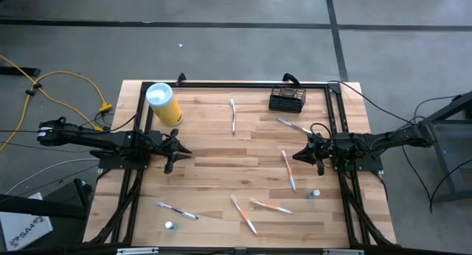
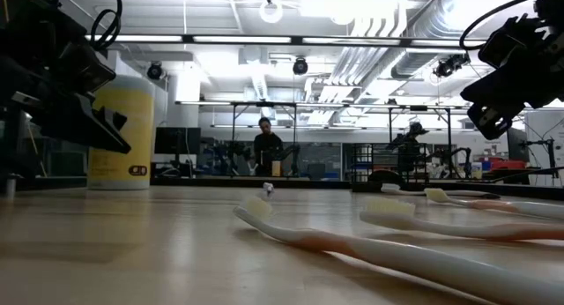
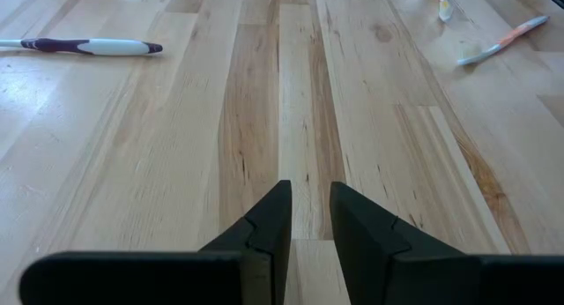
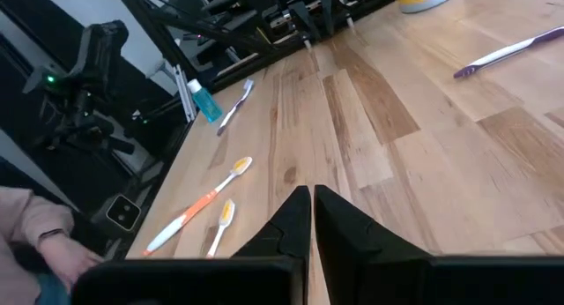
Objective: Pick & Place toothbrushing station
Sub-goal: Put the right blue mouthwash into the black wire organizer
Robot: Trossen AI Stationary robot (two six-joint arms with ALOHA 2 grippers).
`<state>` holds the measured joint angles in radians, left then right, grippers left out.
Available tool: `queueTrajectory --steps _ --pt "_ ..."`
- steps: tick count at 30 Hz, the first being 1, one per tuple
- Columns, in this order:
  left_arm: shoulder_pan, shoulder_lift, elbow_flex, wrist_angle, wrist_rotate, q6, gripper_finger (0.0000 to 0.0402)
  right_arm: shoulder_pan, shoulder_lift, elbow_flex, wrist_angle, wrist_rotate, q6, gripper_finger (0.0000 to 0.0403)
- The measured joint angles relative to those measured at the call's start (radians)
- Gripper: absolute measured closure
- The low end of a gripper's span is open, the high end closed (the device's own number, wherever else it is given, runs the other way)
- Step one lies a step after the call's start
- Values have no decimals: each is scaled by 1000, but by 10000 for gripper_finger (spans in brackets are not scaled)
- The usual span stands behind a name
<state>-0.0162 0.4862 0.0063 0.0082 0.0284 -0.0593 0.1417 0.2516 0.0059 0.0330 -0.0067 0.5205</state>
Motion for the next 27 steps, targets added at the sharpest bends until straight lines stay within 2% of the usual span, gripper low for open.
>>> queueTrajectory --steps 11,17,27 --pt "0 0 0 0 0 0 325 0 0 0 3 8 -1 392" --pt "0 0 0 0 0 0 325 0 0 27 32 -139 -52 392" --pt "0 0 0 0 0 0 325 0 0 165 39 -292 -136 392"
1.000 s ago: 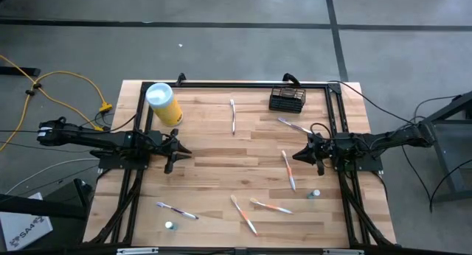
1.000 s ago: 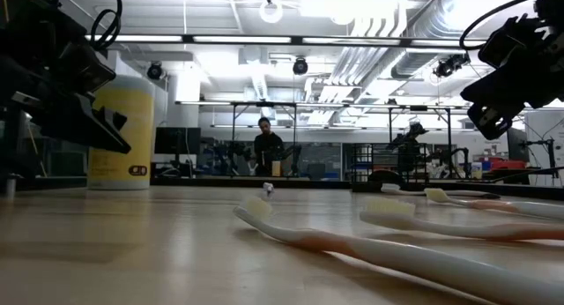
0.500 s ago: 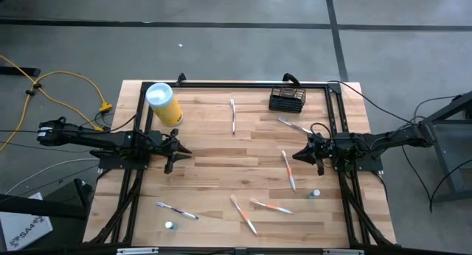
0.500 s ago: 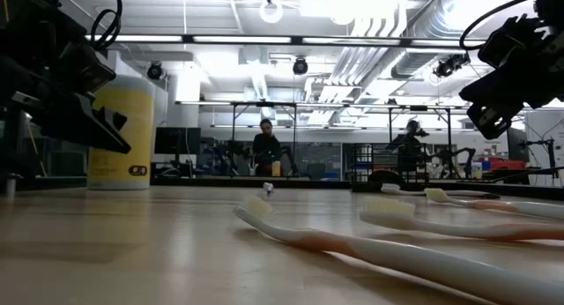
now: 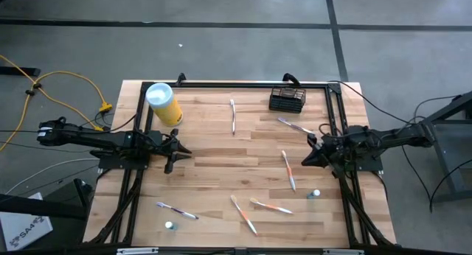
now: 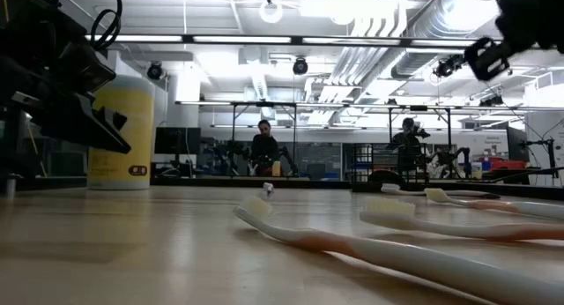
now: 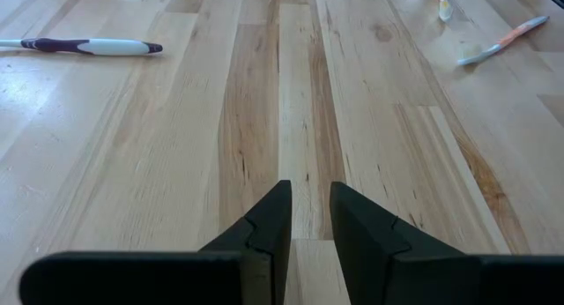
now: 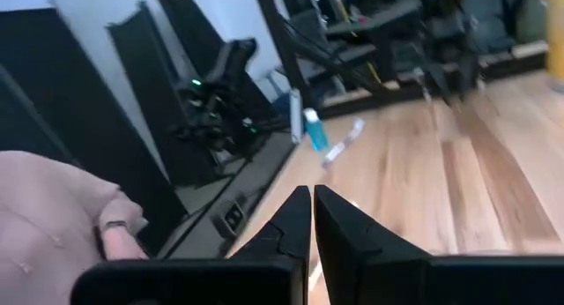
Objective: Pick & Place toothbrushing station
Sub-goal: Put the right blue mouthwash into the black wire organizer
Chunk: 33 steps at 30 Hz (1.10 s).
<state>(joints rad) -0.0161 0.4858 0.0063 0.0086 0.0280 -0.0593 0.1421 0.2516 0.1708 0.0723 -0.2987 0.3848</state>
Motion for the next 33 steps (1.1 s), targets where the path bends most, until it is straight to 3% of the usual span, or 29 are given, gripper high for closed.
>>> queueTrajectory --steps 6,10,15,26,33 --pt "0 0 0 0 0 0 325 0 5 70 -20 -88 1 392" --pt "0 0 0 0 0 0 325 0 36 136 -130 -97 -24 392" --pt "0 0 0 0 0 0 325 0 131 239 -304 -41 -86 392" --pt "0 0 0 0 0 0 325 65 358 364 -427 -29 -209 392" --pt "0 0 0 0 0 0 325 143 472 458 -618 123 -232 392"
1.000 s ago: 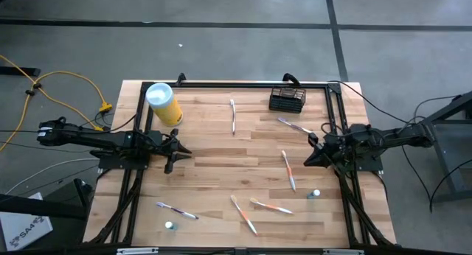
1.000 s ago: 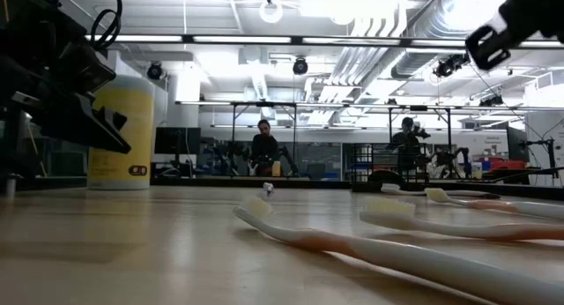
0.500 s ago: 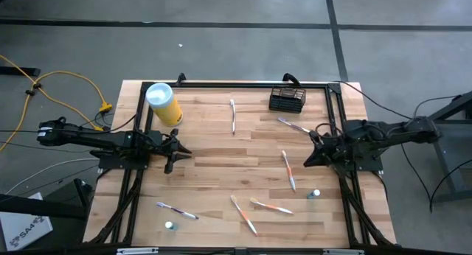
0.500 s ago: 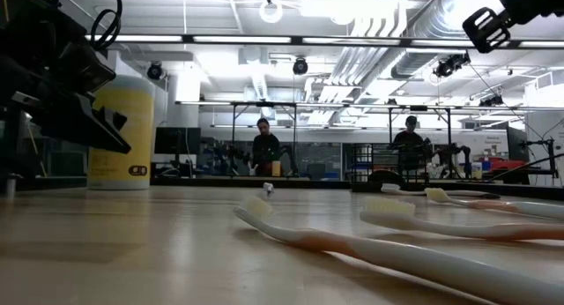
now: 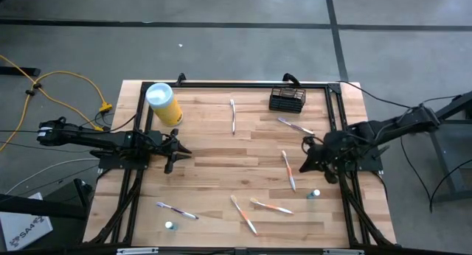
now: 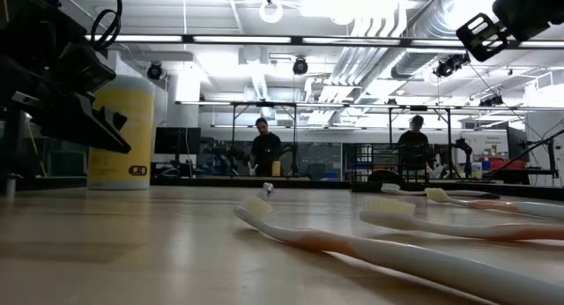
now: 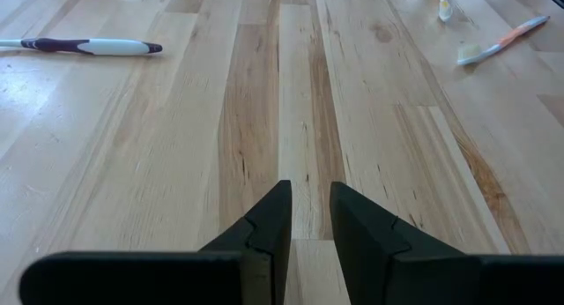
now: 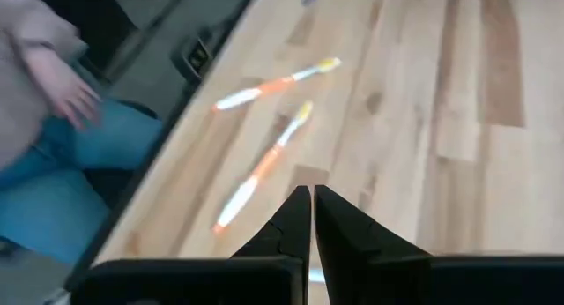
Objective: Pick & Place toothbrushing station
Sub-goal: Put the right blue mouthwash into the black wire organizer
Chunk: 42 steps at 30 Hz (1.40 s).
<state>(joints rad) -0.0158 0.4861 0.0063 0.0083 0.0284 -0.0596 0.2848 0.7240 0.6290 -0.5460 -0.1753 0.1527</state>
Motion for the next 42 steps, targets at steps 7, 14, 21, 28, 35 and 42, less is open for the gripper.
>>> queueTrajectory --steps 7,14,21,28,35,42 --pt "0 0 0 0 0 0 325 78 62 95 -117 114 0 392" --pt "0 0 0 0 0 0 325 140 79 124 -180 165 -3 392" --pt "0 0 0 0 0 0 325 191 84 168 -285 328 3 392" --pt "0 0 0 0 0 0 325 216 122 181 -379 383 130 392" --pt "0 0 0 0 0 0 325 220 125 181 -425 345 278 392" --pt "0 0 0 0 0 0 325 220 125 181 -435 301 264 392"
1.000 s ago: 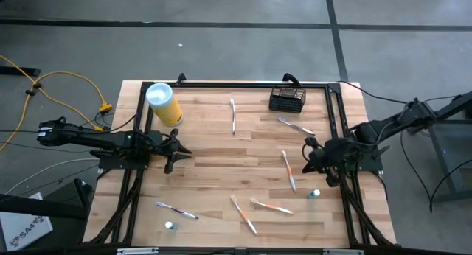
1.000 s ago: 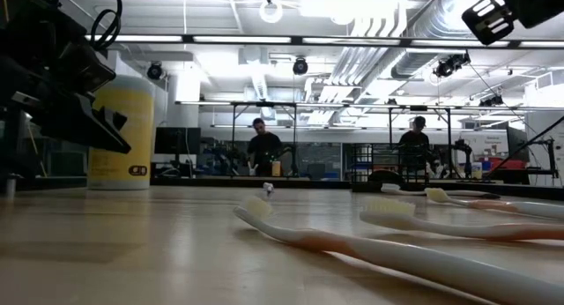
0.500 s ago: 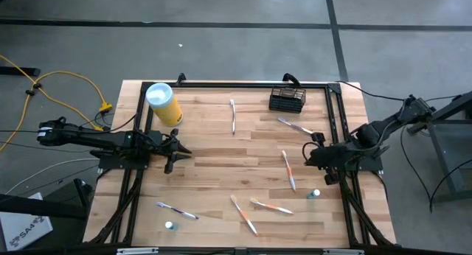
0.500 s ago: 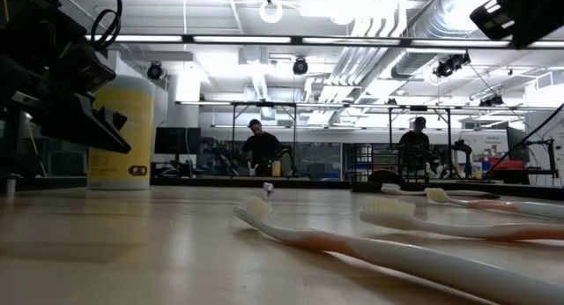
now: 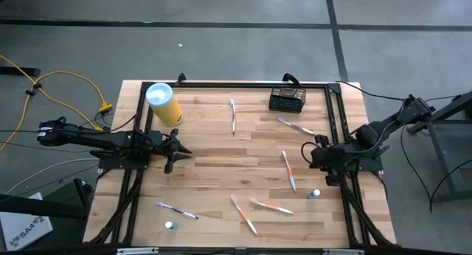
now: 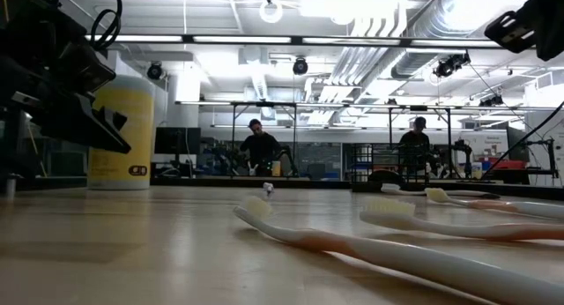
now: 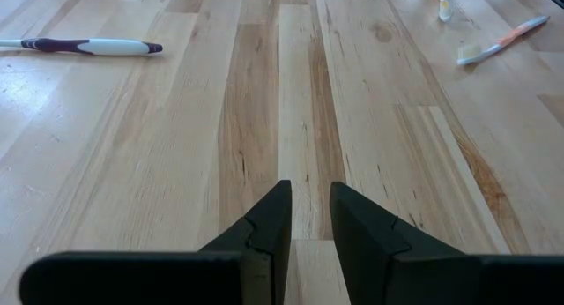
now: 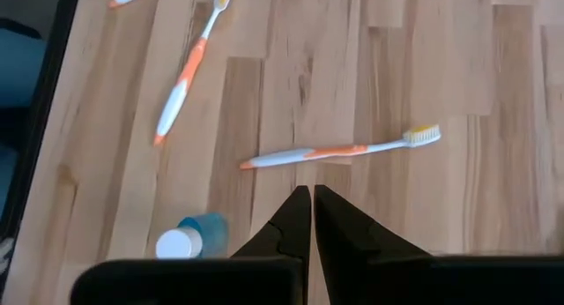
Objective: Pick & Place toothbrushing station
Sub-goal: Put the right blue mouthwash into the black wire organizer
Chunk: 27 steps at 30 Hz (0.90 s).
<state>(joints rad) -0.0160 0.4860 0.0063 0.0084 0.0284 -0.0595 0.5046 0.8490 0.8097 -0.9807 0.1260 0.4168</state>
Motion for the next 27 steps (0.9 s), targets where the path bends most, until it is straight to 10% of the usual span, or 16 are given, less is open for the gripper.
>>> queueTrajectory --steps 27 --pt "0 0 0 0 0 0 325 329 128 0 4 159 306 215"
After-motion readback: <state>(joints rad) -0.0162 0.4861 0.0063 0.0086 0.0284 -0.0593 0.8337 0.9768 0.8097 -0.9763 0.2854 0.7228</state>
